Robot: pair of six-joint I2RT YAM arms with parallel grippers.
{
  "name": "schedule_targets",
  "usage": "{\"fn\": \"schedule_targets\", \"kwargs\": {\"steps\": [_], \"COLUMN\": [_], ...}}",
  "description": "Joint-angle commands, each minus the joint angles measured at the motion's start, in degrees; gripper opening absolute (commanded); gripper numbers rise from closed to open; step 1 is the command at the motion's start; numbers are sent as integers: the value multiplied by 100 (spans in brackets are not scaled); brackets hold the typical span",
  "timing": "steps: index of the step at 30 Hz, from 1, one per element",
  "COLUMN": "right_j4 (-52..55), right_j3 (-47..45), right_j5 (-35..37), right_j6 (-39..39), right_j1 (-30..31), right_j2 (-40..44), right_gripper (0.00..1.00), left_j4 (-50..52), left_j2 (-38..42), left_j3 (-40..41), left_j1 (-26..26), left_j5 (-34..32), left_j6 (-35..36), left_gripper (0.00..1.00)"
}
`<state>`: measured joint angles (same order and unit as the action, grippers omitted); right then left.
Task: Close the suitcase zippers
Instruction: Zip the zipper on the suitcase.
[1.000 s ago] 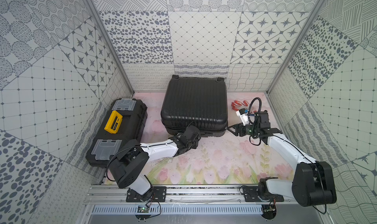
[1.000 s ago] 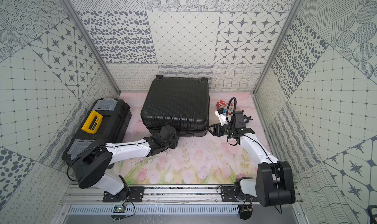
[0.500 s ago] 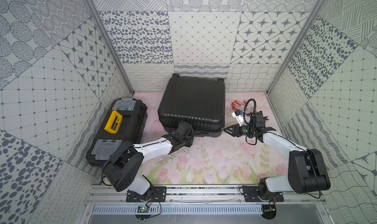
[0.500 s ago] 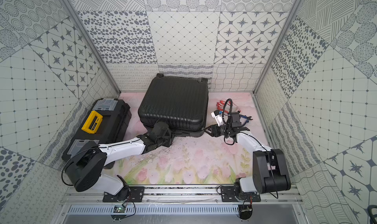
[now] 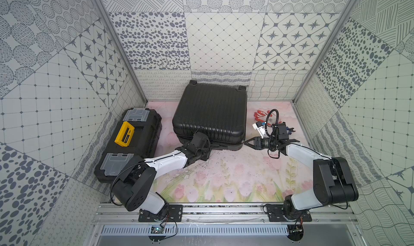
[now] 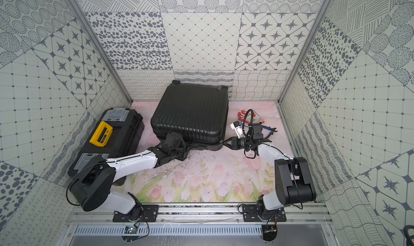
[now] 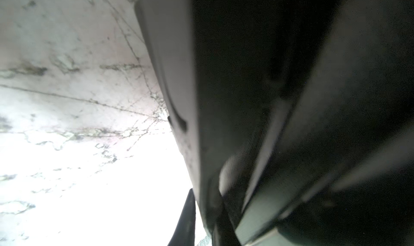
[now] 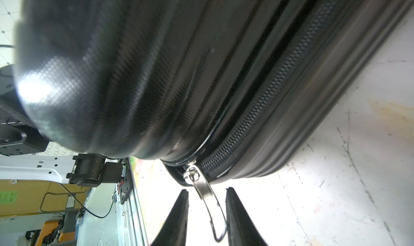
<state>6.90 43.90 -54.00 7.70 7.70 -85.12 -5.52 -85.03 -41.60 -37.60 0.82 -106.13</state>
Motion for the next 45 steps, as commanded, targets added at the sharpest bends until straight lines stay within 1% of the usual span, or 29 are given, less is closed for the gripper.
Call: {"fn": "schedule_targets", "kwargs": {"steps": [1,4,8,11,20,24,28,31,33,36,38,42,45], "right_j4": [-280,-214,-83,21,27,-4,67,25,-10,-65,42,288,174], "right_j3": [61,74,81,65,13,74,134,123,87,-35,-104,-262,-477], "right_j5": [-211,-251,-213,-176,-288,-402,-445,-398,-349,-128,188,1331,1878], "right_j6": [113,99,-21,-133,-94,-4,-46,-40,-35,-63,-208,-775,-1018], "right_j1": [29,29,43,62,73,73,73,73,73,103,217,800,1163], "right_j2": [-88,-125,-119,-125,-184,-279,-306,-223,-126,111,317,901,1343], "right_gripper": [26,20,19,19,23,19,8,5,1,0,0,0,0], "left_j4": [-652,-668,-672,-701,-679,-652,-644,-626,-632,-626,-613,-625,-636], "left_j2": [16,-4,-14,-44,-93,-139,-160,-167,-171,-156,-170,-195,-206], "left_j3": [-14,-6,-6,-23,-93,-150,-181,-181,-189,-203,-230,-274,-319], "left_j1": [36,45,65,69,123,131,142,144,150,148,144,148,148], "left_j5": [138,172,205,243,320,365,384,388,392,401,408,395,360], "left_j6": [581,598,605,621,693,732,755,766,766,743,713,636,596], "left_gripper": [0,0,0,0,0,0,0,0,0,0,0,0,0]}}
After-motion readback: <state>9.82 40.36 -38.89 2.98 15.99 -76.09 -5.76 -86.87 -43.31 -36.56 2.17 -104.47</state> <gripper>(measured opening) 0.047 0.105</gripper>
